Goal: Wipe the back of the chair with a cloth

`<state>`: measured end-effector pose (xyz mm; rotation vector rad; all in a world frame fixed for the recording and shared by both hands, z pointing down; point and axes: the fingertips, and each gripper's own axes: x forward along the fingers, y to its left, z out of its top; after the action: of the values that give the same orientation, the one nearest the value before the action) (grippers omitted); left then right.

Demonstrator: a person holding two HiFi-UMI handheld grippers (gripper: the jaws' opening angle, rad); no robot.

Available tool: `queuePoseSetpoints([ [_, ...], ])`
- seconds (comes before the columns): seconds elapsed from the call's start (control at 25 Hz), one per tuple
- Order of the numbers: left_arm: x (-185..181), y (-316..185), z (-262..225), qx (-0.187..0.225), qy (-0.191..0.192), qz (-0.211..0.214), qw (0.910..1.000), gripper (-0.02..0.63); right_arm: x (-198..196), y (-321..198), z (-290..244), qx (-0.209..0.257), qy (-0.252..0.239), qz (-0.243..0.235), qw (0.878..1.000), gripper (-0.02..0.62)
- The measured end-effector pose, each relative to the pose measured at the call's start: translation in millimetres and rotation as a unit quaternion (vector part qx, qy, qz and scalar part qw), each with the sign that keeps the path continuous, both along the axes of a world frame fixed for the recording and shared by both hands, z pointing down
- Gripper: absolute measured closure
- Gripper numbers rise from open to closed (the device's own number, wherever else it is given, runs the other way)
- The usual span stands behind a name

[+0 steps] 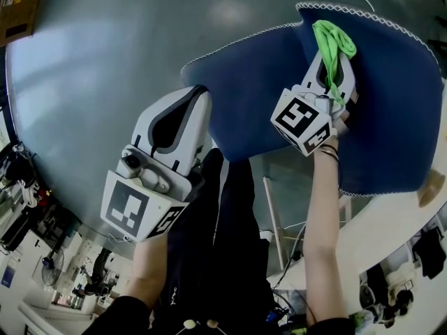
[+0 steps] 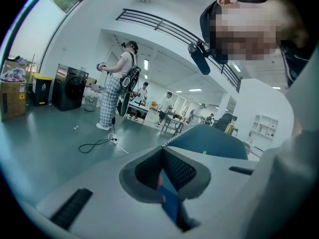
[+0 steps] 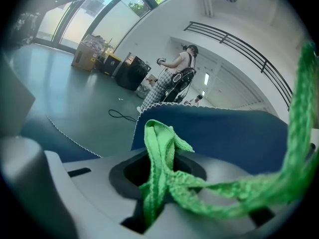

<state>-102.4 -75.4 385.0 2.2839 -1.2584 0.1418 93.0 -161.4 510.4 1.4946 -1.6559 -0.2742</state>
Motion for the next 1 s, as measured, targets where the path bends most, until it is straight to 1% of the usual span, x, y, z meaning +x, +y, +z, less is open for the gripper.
queuePoseSetpoints([
  [0.2,-0.7,-0.2,1.1,-0.001,0.003,-0.003,1.0000,0.604,-3.5,-0.6,14.8,-0.015,-0.007,0.008,1.000,0.551],
  [0.36,1.9,2.6,2.5,-0.003,0.004,-0.004,1.0000,0.604,-2.5,4.2,36.2,-0.043,-0.017,0.014,0.999,0.551],
  [0.56,0.1,7.4,7.7,-0.010,0.001,-0.008,0.9999,0.604,2.7,13.7,64.0,-0.080,-0.046,0.040,0.995,0.551],
  [0.76,-4.0,7.3,12.5,-0.014,0.005,-0.016,0.9998,0.604,3.5,22.2,89.2,-0.105,-0.050,0.054,0.992,0.551],
  [1.0,-4.6,4.5,12.5,-0.016,0.007,-0.017,0.9997,0.604,3.8,25.1,101.1,-0.122,-0.055,0.065,0.989,0.551],
])
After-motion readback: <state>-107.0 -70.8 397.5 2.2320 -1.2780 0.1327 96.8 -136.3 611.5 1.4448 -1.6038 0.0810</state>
